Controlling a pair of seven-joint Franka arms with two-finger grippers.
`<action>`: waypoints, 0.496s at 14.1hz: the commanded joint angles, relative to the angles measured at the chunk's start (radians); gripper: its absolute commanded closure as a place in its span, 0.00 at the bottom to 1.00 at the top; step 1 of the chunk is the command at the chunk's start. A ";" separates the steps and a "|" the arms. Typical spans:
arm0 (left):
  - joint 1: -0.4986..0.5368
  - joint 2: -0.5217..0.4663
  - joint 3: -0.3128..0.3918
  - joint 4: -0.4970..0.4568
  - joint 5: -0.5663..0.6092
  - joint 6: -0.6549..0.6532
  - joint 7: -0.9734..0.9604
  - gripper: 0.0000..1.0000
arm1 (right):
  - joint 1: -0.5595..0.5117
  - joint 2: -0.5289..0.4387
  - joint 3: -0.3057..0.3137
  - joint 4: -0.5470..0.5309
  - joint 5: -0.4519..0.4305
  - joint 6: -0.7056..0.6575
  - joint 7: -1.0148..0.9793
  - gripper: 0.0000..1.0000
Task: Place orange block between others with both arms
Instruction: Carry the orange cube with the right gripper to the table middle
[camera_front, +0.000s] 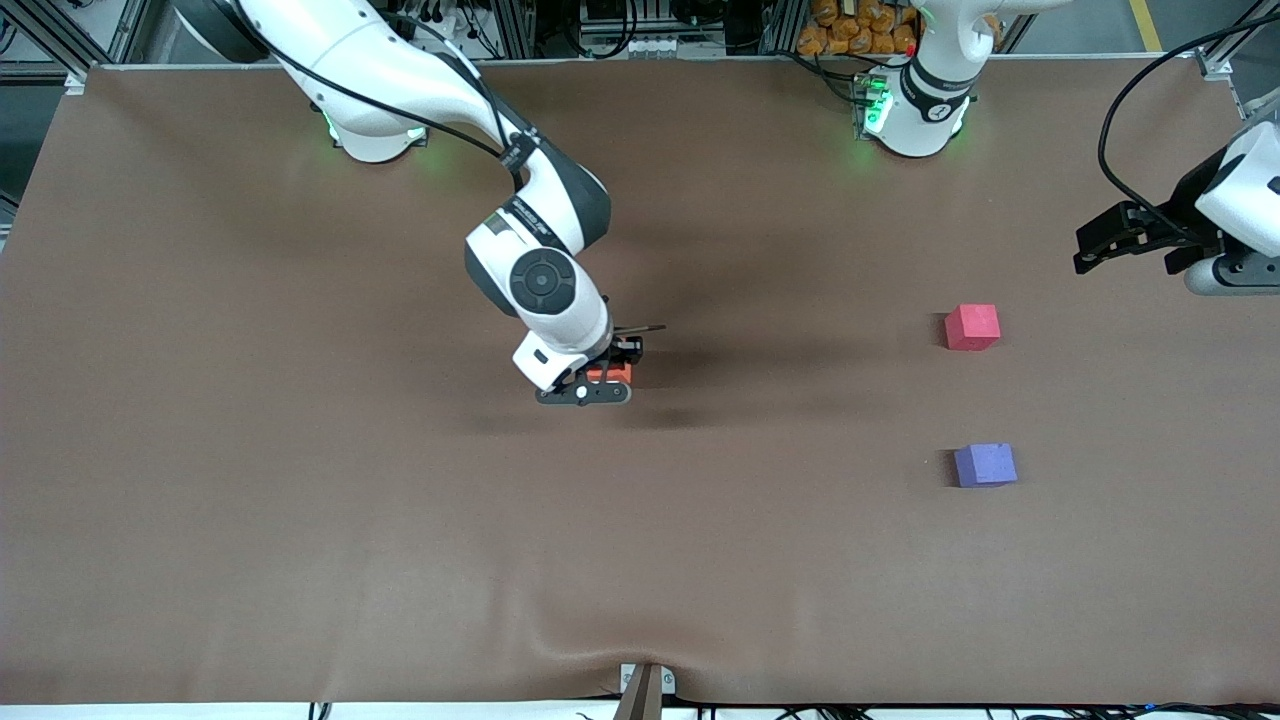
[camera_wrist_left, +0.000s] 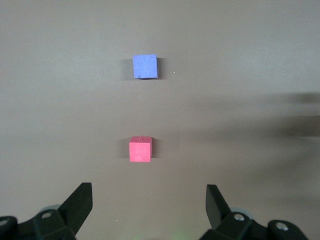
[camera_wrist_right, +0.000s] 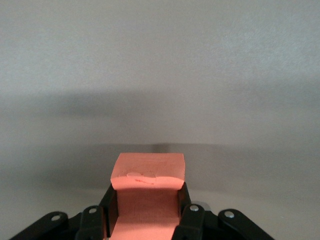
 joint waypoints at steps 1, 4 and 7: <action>0.016 -0.013 -0.003 0.003 0.009 -0.011 0.012 0.00 | 0.041 0.051 -0.020 0.040 -0.036 0.022 0.095 0.88; 0.018 -0.028 -0.003 0.005 0.009 -0.028 0.014 0.00 | 0.083 0.075 -0.052 0.040 -0.036 0.066 0.134 0.26; 0.040 -0.038 -0.002 0.003 0.009 -0.042 0.015 0.00 | 0.069 0.058 -0.059 0.041 -0.033 0.056 0.129 0.00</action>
